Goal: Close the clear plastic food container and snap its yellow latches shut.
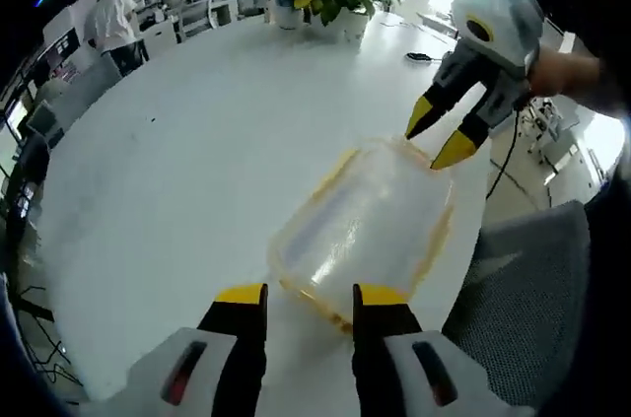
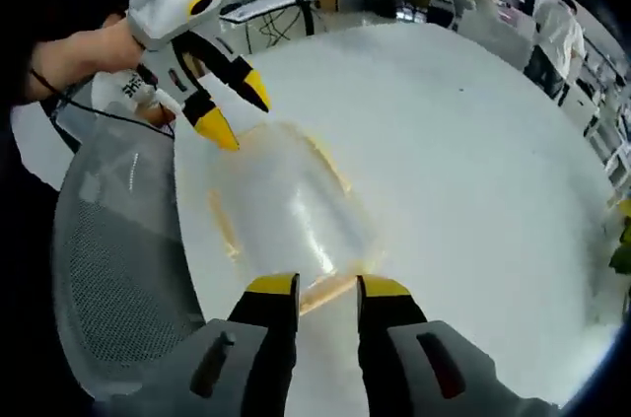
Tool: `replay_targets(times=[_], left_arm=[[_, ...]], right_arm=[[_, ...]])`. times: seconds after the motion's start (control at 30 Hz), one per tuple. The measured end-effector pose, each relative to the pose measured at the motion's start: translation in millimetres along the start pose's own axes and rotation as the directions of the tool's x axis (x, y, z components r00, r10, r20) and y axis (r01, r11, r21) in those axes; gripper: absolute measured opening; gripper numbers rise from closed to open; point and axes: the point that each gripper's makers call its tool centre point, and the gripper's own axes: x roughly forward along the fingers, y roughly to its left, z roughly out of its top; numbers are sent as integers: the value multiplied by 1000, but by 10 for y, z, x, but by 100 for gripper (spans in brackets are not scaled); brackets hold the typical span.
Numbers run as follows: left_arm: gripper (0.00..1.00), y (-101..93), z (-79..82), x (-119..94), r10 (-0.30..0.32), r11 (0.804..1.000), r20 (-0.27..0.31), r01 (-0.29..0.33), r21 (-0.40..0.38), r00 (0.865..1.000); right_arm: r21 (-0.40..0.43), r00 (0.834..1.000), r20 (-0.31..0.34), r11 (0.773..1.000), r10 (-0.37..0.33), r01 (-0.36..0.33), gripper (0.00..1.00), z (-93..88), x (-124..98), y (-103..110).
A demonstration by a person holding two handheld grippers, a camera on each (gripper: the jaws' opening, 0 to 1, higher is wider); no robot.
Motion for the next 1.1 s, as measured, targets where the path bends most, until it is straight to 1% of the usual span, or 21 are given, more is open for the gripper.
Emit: replay_targets(times=[0.03,0.07,0.1,0.17,0.23,0.3,0.33,0.37,0.4,0.5,0.57,0.67,0.77,0.9,1.03,1.1], left_arm=[[28,-48,109,-5,-16,999,36,15,34,999],[28,-80,161,-3,-33,998,51,31,50,998],[28,-94,202,12,-42,996,52,38,78,998],[27,-116,231,45,-47,993,39,42,115,998],[25,-142,245,78,-59,992,32,55,117,998],[25,-190,296,104,-80,990,43,75,116,996],[25,-227,316,113,-95,988,43,89,130,995],[25,-234,318,117,-97,986,41,90,137,994],[25,-253,323,138,-99,982,32,92,164,995],[23,-293,319,174,-115,976,20,109,189,993],[22,-310,326,196,-116,975,19,110,194,993],[21,-354,343,218,-125,973,22,118,198,992],[21,-424,346,238,-142,969,17,136,204,990],[21,-472,340,244,-141,964,3,137,228,990],[21,-540,345,237,-153,960,3,148,237,988],[23,-593,346,235,-153,956,1,148,253,988]], right_arm=[[8,999,42,999,32,-32,23,95,-4,43],[13,998,49,999,43,-43,26,124,0,52],[10,998,38,999,44,-45,27,129,9,42],[-39,996,58,997,67,-65,26,207,53,56],[-69,996,52,995,75,-71,24,237,104,60],[-95,994,66,992,91,-85,24,287,151,85],[-98,992,68,990,106,-100,24,309,174,110],[-99,991,69,990,111,-104,25,317,180,118],[-106,989,72,987,128,-120,25,346,205,148],[-123,985,78,982,157,-147,26,392,250,212],[-132,983,76,978,169,-158,30,399,301,246],[-165,984,53,973,171,-160,27,381,347,250],[-156,979,71,972,191,-178,28,442,364,261],[-169,981,67,971,181,-167,28,457,382,199],[-150,979,80,973,188,-174,28,501,376,127],[-139,977,82,973,196,-183,28,531,385,102]])
